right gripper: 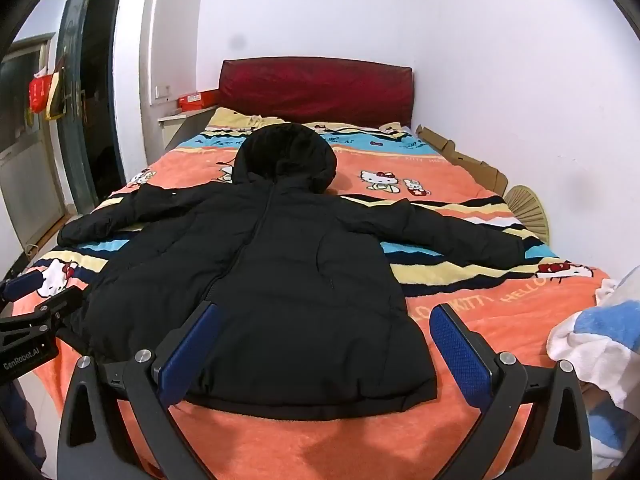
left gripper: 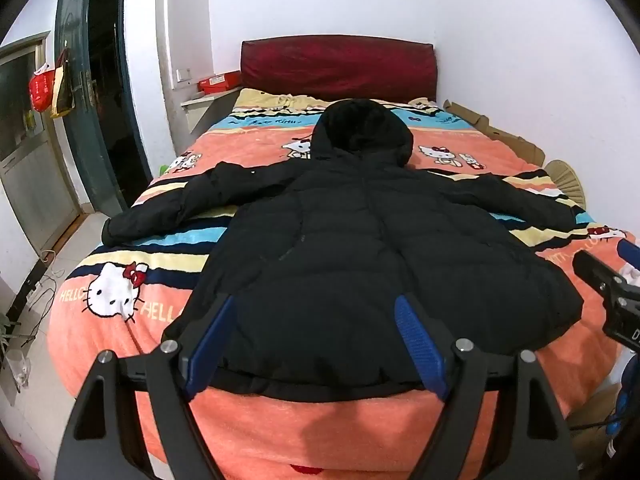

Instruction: Fold large clothes

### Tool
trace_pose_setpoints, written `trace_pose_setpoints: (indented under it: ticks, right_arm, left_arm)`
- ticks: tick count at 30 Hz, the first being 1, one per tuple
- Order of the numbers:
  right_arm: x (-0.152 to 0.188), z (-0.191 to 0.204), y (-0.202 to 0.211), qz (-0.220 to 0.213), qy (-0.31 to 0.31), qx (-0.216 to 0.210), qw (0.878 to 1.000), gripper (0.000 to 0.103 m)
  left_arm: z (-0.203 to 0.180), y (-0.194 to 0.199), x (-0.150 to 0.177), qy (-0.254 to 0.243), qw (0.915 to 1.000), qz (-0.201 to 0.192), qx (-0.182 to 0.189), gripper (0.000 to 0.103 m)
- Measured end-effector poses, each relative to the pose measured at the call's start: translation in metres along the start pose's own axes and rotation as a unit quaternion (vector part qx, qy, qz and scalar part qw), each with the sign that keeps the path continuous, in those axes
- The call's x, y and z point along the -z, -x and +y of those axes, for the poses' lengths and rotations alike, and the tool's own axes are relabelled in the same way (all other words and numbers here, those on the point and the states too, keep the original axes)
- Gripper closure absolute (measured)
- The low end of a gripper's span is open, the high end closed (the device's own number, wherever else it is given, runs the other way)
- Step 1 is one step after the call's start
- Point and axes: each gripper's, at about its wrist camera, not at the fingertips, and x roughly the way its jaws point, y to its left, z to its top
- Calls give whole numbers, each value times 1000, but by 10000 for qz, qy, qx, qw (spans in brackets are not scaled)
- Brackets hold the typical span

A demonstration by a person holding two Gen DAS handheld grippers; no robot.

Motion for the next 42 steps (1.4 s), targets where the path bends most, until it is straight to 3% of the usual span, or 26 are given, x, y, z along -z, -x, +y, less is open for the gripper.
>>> trace_pose_setpoints:
  ticks: [33, 42]
  right_arm:
    - [4, -1, -27, 250, 12, 15, 9997, 0]
    - [1, -1, -35, 319, 24, -9, 9995, 1]
  left_arm:
    - [4, -16, 3, 168, 9998, -14, -48, 23]
    - [5, -28, 2, 133, 9997, 167, -84, 23]
